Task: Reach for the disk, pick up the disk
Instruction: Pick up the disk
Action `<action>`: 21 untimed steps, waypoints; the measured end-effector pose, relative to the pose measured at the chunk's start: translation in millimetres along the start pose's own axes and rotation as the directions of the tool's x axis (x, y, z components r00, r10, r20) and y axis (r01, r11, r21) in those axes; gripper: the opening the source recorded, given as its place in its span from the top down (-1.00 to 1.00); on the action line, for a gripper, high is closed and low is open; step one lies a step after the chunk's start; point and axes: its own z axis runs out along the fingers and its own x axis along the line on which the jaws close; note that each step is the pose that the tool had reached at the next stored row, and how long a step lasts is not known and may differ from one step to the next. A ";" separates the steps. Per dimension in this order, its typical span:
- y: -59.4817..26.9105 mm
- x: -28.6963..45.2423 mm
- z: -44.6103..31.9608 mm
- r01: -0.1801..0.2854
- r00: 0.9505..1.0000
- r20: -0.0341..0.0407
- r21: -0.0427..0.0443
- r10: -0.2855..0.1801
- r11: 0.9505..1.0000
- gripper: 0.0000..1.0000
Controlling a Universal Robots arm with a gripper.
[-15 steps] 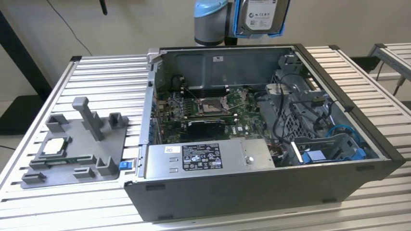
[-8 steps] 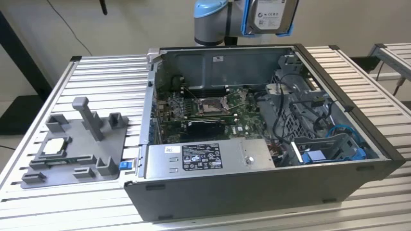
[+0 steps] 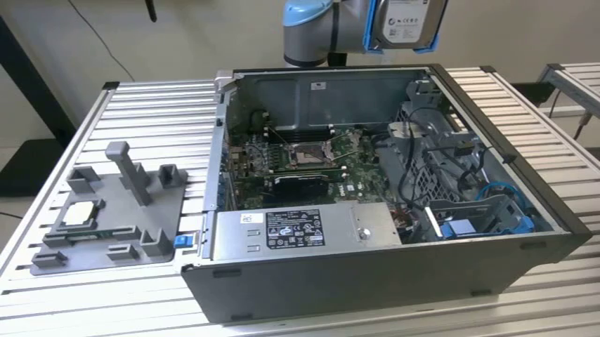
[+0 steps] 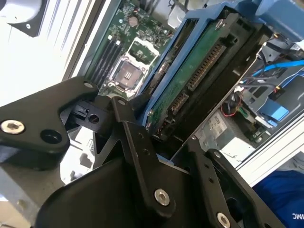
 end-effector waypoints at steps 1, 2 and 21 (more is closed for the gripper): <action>-3.1 0.0 -0.1 0.000 1.000 0.000 0.000 0.000 1.000 1.00; -6.2 0.0 -0.2 0.000 1.000 0.000 0.000 0.000 1.000 1.00; -26.2 0.1 -0.7 0.000 1.000 0.000 0.000 0.000 1.000 1.00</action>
